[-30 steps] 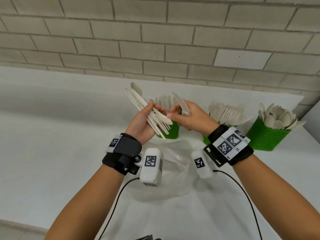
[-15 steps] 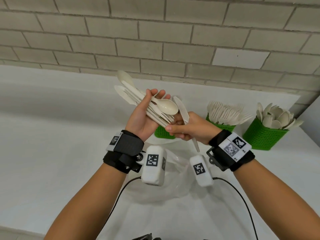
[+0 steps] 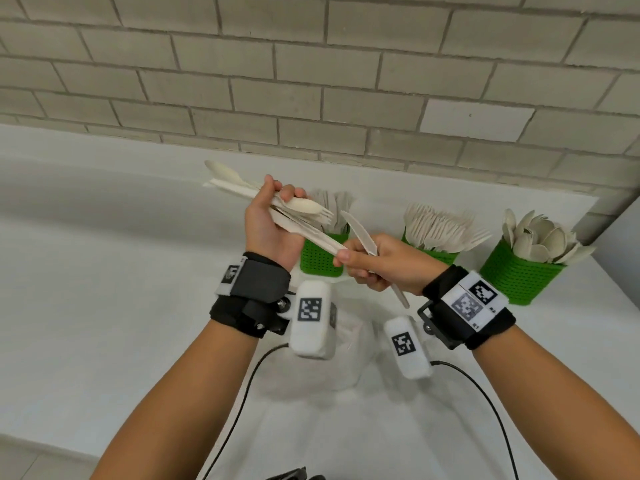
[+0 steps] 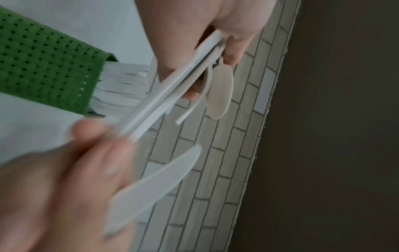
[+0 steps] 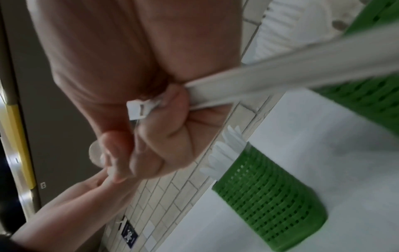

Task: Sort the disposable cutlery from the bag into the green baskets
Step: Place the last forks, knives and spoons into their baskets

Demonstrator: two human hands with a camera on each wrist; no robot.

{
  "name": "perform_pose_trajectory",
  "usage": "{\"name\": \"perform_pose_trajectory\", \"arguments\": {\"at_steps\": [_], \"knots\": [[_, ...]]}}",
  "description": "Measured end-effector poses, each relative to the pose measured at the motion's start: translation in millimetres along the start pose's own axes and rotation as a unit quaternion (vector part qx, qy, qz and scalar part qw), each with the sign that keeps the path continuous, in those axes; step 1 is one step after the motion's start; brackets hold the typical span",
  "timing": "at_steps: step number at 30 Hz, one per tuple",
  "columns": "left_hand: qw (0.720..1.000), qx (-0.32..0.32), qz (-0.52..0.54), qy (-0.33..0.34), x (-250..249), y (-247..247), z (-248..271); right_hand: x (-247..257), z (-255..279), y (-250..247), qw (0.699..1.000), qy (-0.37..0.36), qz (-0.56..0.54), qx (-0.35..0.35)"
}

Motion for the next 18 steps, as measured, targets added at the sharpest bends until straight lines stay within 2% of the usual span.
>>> {"name": "perform_pose_trajectory", "arguments": {"at_steps": [3,6,9,11,13,14,18], "knots": [[0.995,-0.034,0.033,0.088,-22.2,-0.9,-12.1,-7.2,12.9,-15.5,1.0,0.013,0.027,0.002],[0.986,-0.087,0.001,0.143,-43.4,-7.9,-20.3,-12.6,22.0,-27.8,0.998,0.012,0.059,-0.025],[0.977,-0.105,-0.158,0.094,-42.1,-10.3,-13.5,-14.4,24.0,-34.2,0.996,-0.002,0.079,-0.045],[0.942,-0.088,-0.322,0.035,-24.8,-6.7,-2.5,-13.2,21.3,-33.2,0.993,-0.009,0.11,-0.034],[0.9,-0.056,-0.433,0.004,-5.5,-3.0,5.3,-11.1,17.2,-27.8,0.988,-0.012,0.157,-0.013],[0.892,-0.043,-0.451,0.0,3.0,-1.4,7.6,-10.1,15.1,-24.5,0.986,-0.008,0.165,-0.006],[0.903,-0.005,-0.428,-0.024,25.0,0.6,10.4,0.4,7.2,-12.7,0.988,-0.033,0.148,0.019]]}}
Point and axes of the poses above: each hand's wrist, its own z-axis away from the middle knuckle, its own y-axis out of the palm, x = y × z, the point moved 1 cm from there along -z, towards the middle knuckle, and after that the axes turned 10 degrees about z, right-handed, at the moved point
